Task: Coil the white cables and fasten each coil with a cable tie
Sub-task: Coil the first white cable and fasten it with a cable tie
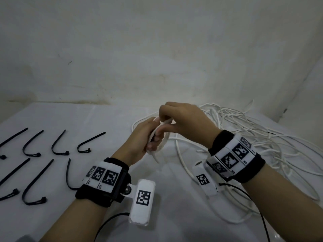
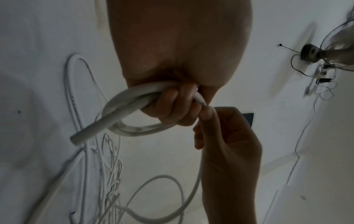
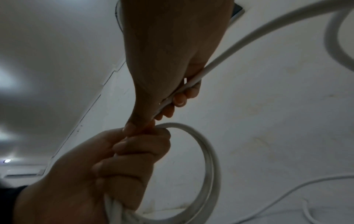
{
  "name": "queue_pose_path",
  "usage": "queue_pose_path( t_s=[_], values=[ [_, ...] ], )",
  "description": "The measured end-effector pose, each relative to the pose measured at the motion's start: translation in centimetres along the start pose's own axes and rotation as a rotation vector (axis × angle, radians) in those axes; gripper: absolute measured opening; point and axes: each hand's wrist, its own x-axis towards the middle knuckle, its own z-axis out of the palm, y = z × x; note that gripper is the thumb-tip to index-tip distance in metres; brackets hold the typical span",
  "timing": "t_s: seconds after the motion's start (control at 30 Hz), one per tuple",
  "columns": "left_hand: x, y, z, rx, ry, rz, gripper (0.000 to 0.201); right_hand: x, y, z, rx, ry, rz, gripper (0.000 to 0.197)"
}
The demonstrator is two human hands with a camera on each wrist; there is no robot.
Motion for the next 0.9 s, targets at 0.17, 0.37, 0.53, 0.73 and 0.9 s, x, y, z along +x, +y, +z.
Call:
queue_pose_path(
  t_s=[0.17,0.37,0.53,0.73,0.9],
  values=[
    [0.2,0.1,-1.6,-0.104,0.017,-0.054,0.035,-0.7,3.2,-0.6,0.069,-0.032,0.128,0.010],
    [0.2,0.7,-2.7,-0.116,0.086,0.022,0.024,-4.3,8.0,-3.4,0.075,-0.088,0.425,0.004],
    [0.4,0.5,-2.4,-0.132,0.124,0.044,0.030,-4.3,8.0,-2.8,0.043,-0.333,0.489,0.013],
    [0.3,0.5,-2.4,-0.247,0.044,0.038,0.028,-1.2,7.3,-4.3,0.191,0.094,0.490,0.009],
    [0.2,0.8,-2.6,-0.436,0.032,0.053,0.035,0.0,6.5,-4.6,0.192,0.262,0.394,0.004]
  ],
)
